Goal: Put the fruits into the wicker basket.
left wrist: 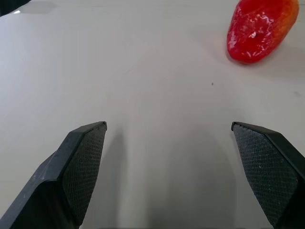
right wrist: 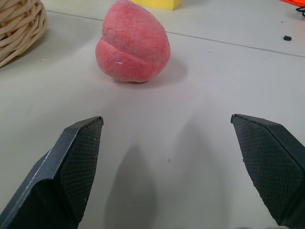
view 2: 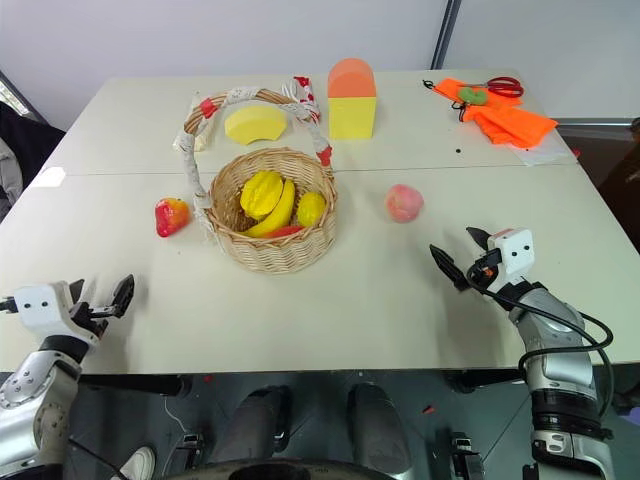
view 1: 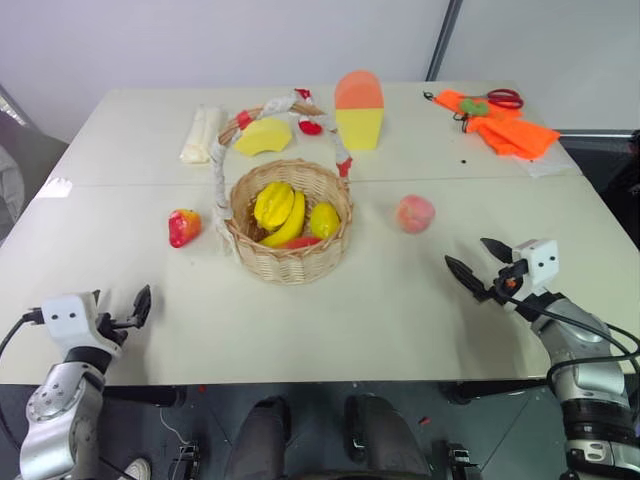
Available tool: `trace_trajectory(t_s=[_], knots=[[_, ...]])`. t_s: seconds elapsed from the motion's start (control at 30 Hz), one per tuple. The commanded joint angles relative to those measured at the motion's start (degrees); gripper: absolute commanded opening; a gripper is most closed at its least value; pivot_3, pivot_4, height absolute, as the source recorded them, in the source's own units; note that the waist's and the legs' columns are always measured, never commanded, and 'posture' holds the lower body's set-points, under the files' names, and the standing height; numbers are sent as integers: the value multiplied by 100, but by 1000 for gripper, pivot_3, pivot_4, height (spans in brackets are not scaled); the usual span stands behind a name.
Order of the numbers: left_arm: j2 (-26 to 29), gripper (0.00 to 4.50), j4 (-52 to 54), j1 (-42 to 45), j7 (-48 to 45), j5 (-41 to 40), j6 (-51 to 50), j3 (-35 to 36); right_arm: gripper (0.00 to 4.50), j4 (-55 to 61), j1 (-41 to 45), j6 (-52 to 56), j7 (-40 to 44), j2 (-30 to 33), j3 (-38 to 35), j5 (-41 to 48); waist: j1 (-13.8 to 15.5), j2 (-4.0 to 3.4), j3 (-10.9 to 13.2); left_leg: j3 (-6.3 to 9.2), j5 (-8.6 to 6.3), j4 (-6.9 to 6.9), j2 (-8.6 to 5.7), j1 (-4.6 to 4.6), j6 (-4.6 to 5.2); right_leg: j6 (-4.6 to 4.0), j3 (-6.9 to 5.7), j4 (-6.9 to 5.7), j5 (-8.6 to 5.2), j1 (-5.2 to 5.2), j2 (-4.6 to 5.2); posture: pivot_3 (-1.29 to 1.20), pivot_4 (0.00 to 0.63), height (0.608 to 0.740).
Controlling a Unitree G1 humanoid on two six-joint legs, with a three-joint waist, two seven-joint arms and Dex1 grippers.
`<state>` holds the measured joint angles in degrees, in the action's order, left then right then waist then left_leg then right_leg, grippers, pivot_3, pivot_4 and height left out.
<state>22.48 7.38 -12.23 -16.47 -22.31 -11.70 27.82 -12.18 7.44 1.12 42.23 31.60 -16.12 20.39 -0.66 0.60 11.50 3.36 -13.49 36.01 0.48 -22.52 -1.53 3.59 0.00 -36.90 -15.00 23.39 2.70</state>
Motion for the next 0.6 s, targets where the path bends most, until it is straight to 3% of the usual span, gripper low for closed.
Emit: trace_trajectory(t_s=[0.03, 0.37, 0.6], knots=[[64, 4500, 88, 15, -30, -53, -3, 137, 4484, 14, 113, -148, 8, 48, -72, -2, 0, 0, 0, -1, 0, 0, 0, 0, 0, 0, 0, 0, 0, 0, 0, 0, 150, 737], [246, 4500, 344, 355, -92, -363, -491, 183, 4484, 543, 167, 65, 114, 88, 37, 114, -5, 3, 2, -5, 0, 0, 5, -1, 0, 0, 0, 0, 0, 0, -2, 0, 150, 737], [958, 4500, 493, 1229, -3, -424, -1469, 47, 4484, 1644, 237, 898, 507, 451, 82, 601, 9, 2, 2, -4, 0, 0, 6, -1, 0, -2, -2, -2, 2, 0, -4, 0, 150, 737]])
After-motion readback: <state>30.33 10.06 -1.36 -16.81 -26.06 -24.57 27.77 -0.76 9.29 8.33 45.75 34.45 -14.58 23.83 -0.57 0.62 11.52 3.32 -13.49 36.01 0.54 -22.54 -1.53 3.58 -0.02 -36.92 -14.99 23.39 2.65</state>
